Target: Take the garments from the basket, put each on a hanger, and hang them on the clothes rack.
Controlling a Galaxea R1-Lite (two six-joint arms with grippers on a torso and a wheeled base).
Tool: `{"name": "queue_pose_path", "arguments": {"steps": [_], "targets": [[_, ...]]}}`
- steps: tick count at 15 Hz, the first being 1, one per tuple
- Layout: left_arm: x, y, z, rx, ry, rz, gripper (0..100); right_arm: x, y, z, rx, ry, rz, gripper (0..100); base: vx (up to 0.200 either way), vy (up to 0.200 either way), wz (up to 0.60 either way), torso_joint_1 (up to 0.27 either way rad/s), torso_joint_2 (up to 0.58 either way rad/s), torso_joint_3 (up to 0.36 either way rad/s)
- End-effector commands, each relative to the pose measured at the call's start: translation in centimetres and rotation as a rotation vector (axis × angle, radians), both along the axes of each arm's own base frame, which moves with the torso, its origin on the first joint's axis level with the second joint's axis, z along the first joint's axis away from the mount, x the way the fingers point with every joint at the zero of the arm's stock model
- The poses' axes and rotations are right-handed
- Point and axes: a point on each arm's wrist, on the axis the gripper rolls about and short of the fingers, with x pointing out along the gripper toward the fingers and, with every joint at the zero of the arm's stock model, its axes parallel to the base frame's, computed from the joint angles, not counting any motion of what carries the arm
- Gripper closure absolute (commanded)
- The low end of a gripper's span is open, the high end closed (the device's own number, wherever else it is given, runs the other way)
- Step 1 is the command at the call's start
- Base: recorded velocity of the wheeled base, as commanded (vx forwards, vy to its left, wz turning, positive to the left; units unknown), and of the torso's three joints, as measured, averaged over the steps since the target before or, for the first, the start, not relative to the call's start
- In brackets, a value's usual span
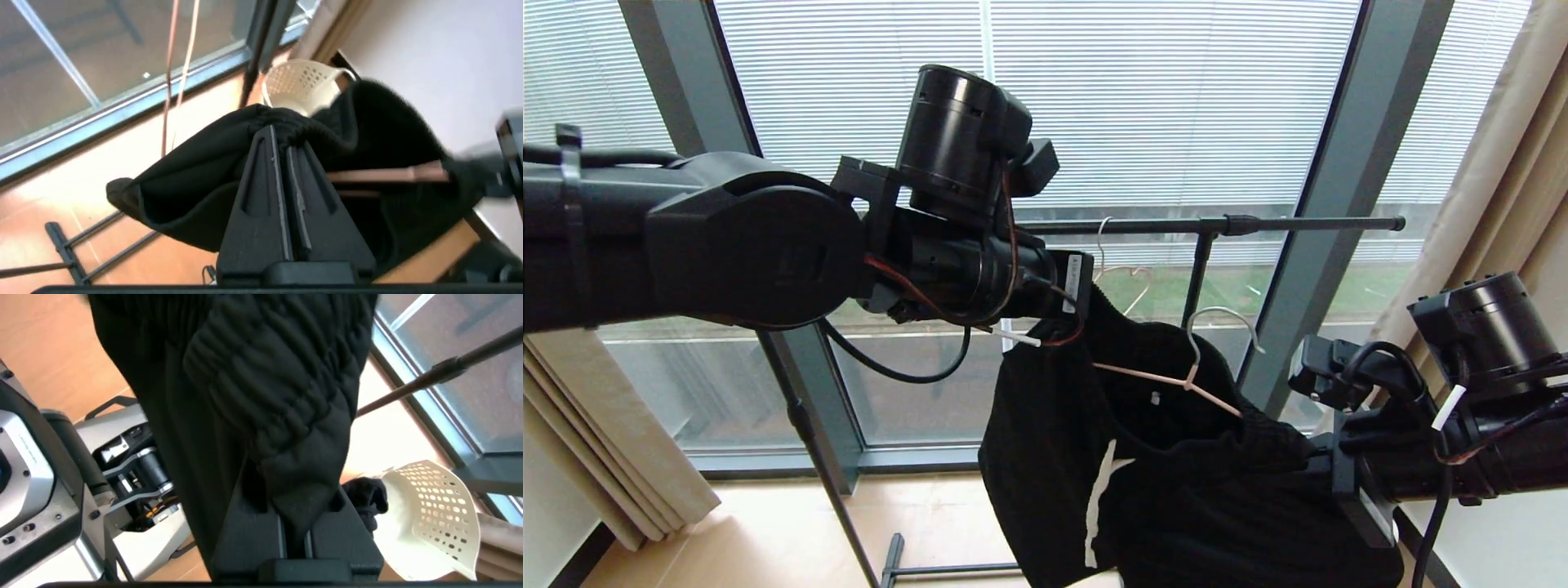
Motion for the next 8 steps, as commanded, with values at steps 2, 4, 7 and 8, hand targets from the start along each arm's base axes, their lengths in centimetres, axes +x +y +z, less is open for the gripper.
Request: {"name": "queue_pose_path", "arguments": {"steps": [2, 4, 7, 8], "targets": [[0.2, -1.6, -0.7, 0.021, 0.017, -0.018, 100, -0.4, 0.1, 0.6, 0.009, -0.021, 0.004, 100, 0.000, 0.000, 0.00, 0.000, 0.00, 0.000], [0.0, -1.8, -0.5, 0.033, 0.023, -0.027, 100, -0.6, 0.7, 0.5, 0.018, -0.008, 0.017, 100, 0.000, 0.000, 0.00, 0.000, 0.00, 0.000], [0.1, -2.3, -0.1, 0.087, 0.060, -0.014, 100, -0.8, 1.2, 0.6, 0.015, 0.001, 0.001, 100, 0.000, 0.000, 0.00, 0.000, 0.00, 0.000], [0.0, -2.4, -0.1, 0.090, 0.061, -0.016, 100, -0.8, 1.2, 0.6, 0.019, -0.003, -0.002, 100, 0.000, 0.000, 0.00, 0.000, 0.00, 0.000]]}}
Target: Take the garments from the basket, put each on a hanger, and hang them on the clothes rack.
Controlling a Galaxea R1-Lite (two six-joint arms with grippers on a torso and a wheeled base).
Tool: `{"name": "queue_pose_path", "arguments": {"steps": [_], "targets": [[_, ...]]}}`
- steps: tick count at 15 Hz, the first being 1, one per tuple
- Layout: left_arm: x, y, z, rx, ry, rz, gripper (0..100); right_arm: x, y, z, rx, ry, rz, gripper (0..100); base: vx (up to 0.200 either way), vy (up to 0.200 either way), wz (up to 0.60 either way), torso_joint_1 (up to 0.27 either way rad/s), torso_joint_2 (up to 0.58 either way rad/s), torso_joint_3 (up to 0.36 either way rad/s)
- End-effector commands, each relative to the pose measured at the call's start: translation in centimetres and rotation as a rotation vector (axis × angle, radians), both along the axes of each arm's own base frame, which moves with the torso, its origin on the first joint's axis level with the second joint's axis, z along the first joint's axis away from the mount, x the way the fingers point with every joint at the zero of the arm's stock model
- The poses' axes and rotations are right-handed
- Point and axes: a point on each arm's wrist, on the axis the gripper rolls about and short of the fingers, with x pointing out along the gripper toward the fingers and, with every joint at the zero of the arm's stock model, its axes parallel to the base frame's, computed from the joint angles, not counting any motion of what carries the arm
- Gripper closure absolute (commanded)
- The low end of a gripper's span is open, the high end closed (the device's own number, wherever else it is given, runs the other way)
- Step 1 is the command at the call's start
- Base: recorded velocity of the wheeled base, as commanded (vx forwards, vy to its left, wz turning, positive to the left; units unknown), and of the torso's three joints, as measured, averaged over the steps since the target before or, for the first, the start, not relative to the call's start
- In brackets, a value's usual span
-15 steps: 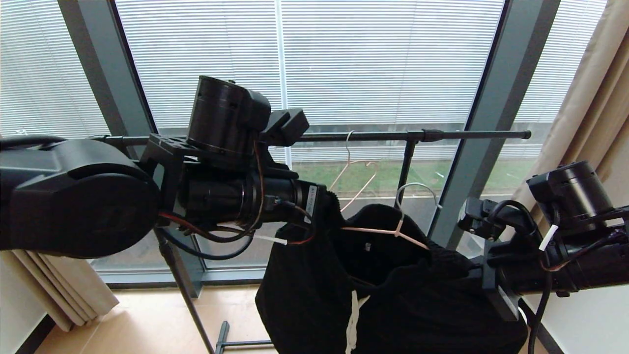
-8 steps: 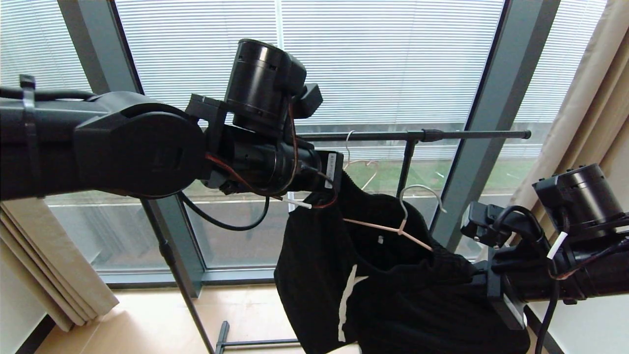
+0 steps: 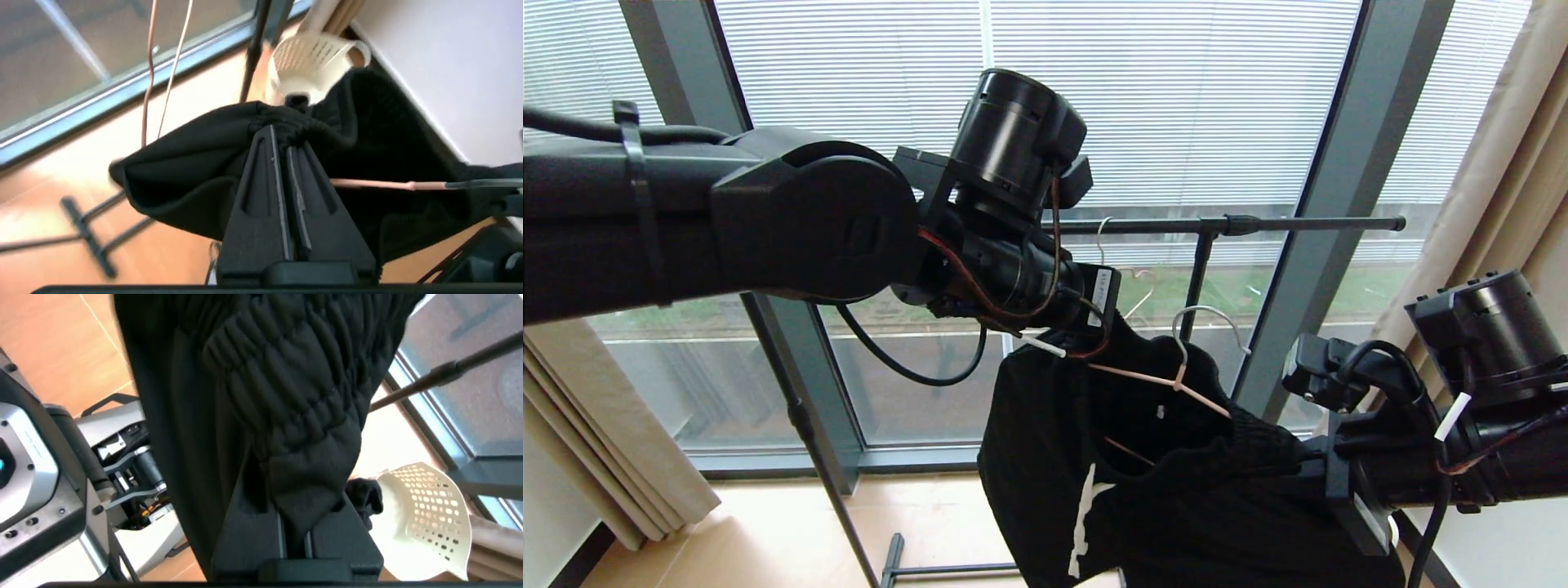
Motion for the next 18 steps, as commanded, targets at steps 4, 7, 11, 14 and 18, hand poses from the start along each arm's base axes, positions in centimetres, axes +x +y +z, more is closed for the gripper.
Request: {"name": "queue_pose_path", "arguments": {"steps": [4, 7, 11, 14, 18], "targets": [[-0.7, -1.1, -0.7, 0.022, 0.017, -0.030, 100, 1.0, 0.2, 0.0, 0.060, -0.015, -0.063, 100, 0.000, 0.000, 0.00, 0.000, 0.00, 0.000], [-1.5, -0.6, -0.4, 0.072, -0.016, -0.040, 100, 1.8, -0.5, 0.1, 0.083, -0.051, -0.103, 100, 0.000, 0.000, 0.00, 0.000, 0.00, 0.000], [-3.2, 0.6, -0.2, 0.106, -0.028, -0.075, 100, 2.2, -0.5, 0.4, 0.131, -0.057, -0.148, 100, 0.000, 0.000, 0.00, 0.000, 0.00, 0.000], [-4.1, 1.5, -0.5, 0.143, -0.027, -0.091, 100, 2.2, -0.5, 0.4, 0.183, -0.039, -0.131, 100, 0.000, 0.000, 0.00, 0.000, 0.00, 0.000], [-5.0, 1.4, -1.6, 0.168, -0.012, -0.114, 100, 2.6, -0.1, -0.1, 0.254, -0.051, -0.149, 100, 0.000, 0.000, 0.00, 0.000, 0.00, 0.000]]}}
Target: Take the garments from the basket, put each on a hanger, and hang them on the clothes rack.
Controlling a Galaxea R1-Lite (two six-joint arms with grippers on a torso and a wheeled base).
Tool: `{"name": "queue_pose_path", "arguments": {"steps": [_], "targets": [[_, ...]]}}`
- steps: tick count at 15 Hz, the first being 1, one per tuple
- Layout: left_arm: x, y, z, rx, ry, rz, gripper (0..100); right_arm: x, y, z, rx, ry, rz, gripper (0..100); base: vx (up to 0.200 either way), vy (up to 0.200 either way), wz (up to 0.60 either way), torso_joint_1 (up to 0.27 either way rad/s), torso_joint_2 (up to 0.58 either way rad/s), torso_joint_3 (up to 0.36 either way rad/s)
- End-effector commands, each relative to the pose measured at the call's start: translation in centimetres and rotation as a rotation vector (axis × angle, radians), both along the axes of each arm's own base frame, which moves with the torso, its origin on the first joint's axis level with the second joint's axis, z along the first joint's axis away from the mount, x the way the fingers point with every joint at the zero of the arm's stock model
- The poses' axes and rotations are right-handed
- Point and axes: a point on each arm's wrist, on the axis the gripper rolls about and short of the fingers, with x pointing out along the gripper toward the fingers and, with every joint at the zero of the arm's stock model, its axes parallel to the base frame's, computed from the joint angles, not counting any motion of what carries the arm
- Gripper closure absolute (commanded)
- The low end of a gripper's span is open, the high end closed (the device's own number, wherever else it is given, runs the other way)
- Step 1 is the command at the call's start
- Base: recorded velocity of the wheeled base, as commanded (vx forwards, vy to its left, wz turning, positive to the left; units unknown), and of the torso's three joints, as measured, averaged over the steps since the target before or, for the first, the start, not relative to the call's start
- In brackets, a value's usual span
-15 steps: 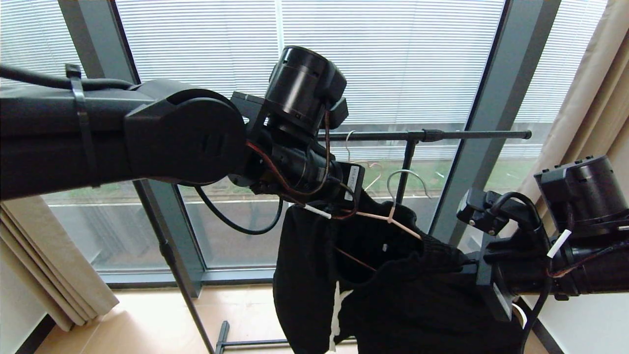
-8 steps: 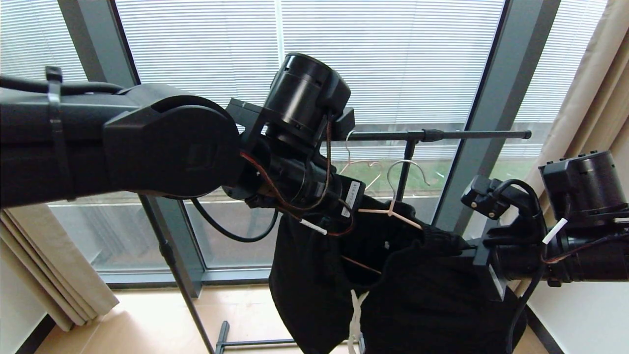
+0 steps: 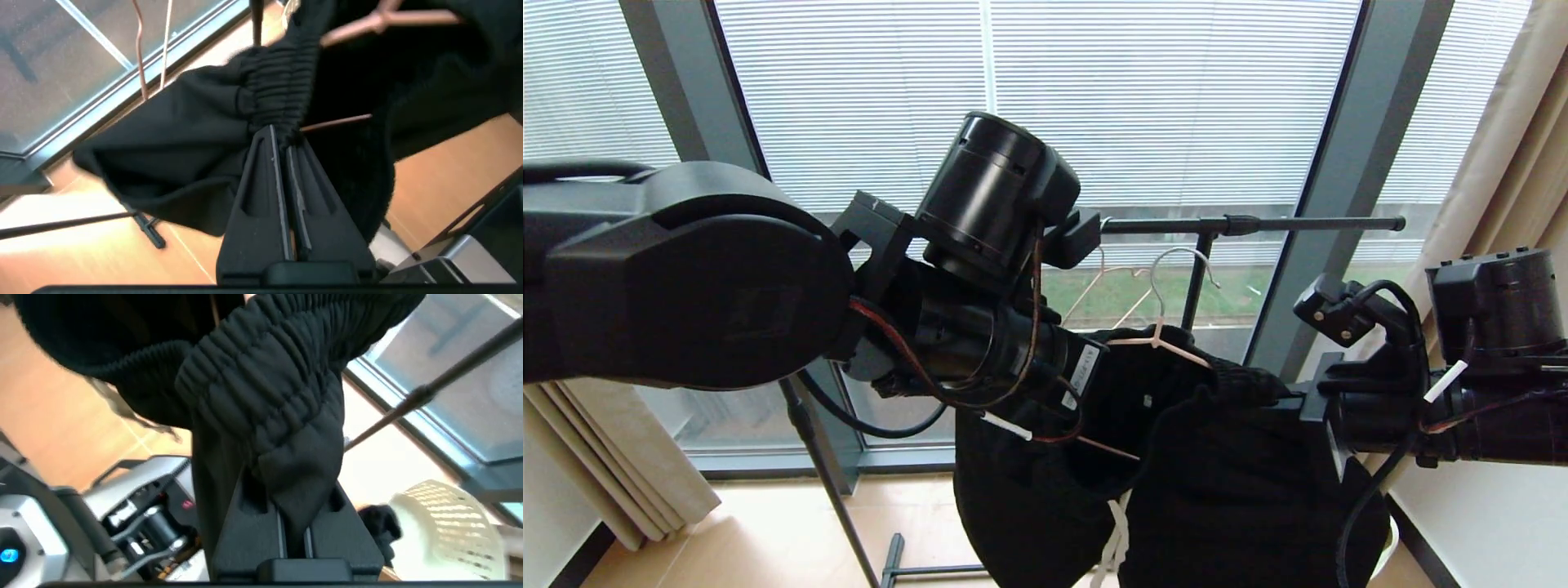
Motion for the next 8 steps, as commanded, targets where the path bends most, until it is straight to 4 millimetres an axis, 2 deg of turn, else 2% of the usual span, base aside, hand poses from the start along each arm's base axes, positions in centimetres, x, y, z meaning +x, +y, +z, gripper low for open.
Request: {"name": "queue_pose_path", "arguments": {"steps": [1, 8], "targets": [[-0.63, -0.02, -0.33, 0.015, 0.006, -0.019, 100, 0.20, 0.20, -0.68, 0.010, 0.019, -0.007, 100, 0.000, 0.000, 0.00, 0.000, 0.00, 0.000], [-0.66, -0.31, -1.06, 0.032, -0.020, -0.052, 100, -0.35, 0.96, -1.21, 0.094, -0.011, 0.029, 100, 0.000, 0.000, 0.00, 0.000, 0.00, 0.000]]}}
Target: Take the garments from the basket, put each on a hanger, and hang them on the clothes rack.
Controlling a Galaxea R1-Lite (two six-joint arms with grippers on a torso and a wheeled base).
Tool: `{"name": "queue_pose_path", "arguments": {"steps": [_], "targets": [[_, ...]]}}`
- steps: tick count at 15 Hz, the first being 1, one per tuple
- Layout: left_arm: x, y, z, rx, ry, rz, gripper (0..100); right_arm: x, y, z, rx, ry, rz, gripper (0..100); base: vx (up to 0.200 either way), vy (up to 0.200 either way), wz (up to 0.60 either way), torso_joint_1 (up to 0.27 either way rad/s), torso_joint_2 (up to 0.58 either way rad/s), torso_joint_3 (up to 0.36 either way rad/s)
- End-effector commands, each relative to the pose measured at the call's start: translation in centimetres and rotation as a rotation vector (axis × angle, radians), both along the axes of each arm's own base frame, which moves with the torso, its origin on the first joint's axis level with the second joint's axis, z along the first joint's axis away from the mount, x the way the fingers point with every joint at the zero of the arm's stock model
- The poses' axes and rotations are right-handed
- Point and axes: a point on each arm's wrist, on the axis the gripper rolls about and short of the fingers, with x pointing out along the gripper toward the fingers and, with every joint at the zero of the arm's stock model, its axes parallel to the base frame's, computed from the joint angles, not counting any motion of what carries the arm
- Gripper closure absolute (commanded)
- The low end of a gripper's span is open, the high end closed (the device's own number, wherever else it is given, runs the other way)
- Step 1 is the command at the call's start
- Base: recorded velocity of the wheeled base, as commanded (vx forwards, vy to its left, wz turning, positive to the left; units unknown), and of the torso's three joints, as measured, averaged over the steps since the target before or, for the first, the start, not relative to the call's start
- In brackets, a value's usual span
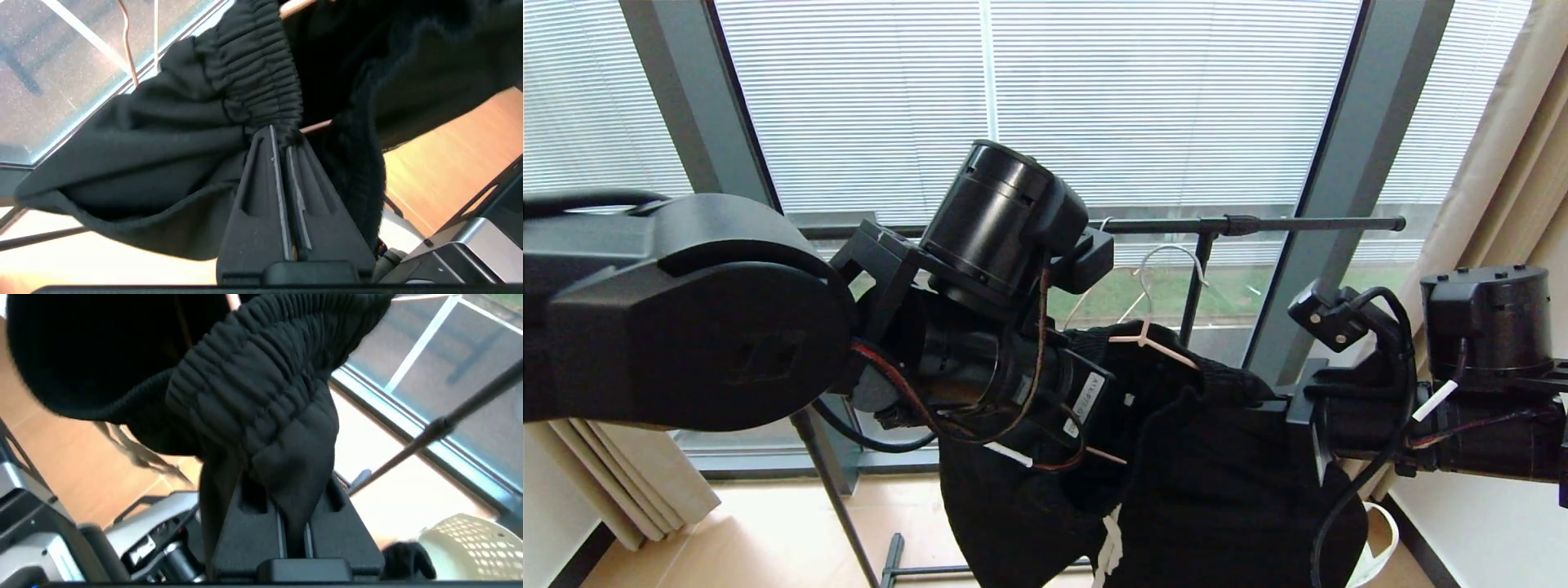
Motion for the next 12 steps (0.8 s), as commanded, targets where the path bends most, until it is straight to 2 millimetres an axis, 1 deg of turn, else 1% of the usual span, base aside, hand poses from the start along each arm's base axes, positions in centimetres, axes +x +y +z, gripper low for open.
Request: {"name": "queue_pose_path", "arguments": {"steps": [1, 2, 6, 8, 11, 12], "targets": [[0.1, -0.1, -0.1, 0.001, 0.001, 0.002, 100, -0.2, 0.0, -0.4, 0.006, 0.002, 0.016, 100, 0.000, 0.000, 0.00, 0.000, 0.00, 0.000], [0.1, -0.1, -0.1, 0.002, 0.002, 0.002, 0, -0.3, 0.0, -0.4, 0.011, -0.003, 0.020, 100, 0.000, 0.000, 0.00, 0.000, 0.00, 0.000], [1.1, -1.1, -0.7, 0.001, -0.002, 0.017, 0, -1.2, -0.2, -0.7, 0.064, -0.041, 0.087, 100, 0.000, 0.000, 0.00, 0.000, 0.00, 0.000], [1.4, -1.5, -0.9, -0.016, -0.021, 0.022, 0, -1.4, -0.3, -0.7, 0.071, -0.052, 0.093, 100, 0.000, 0.000, 0.00, 0.000, 0.00, 0.000], [1.5, -1.3, -0.8, -0.021, -0.022, 0.027, 0, -1.3, -0.3, -0.8, 0.071, -0.049, 0.094, 100, 0.000, 0.000, 0.00, 0.000, 0.00, 0.000], [1.4, -1.0, -0.4, -0.029, -0.029, 0.030, 0, -1.2, -0.3, -0.9, 0.070, -0.046, 0.092, 100, 0.000, 0.000, 0.00, 0.000, 0.00, 0.000]]}}
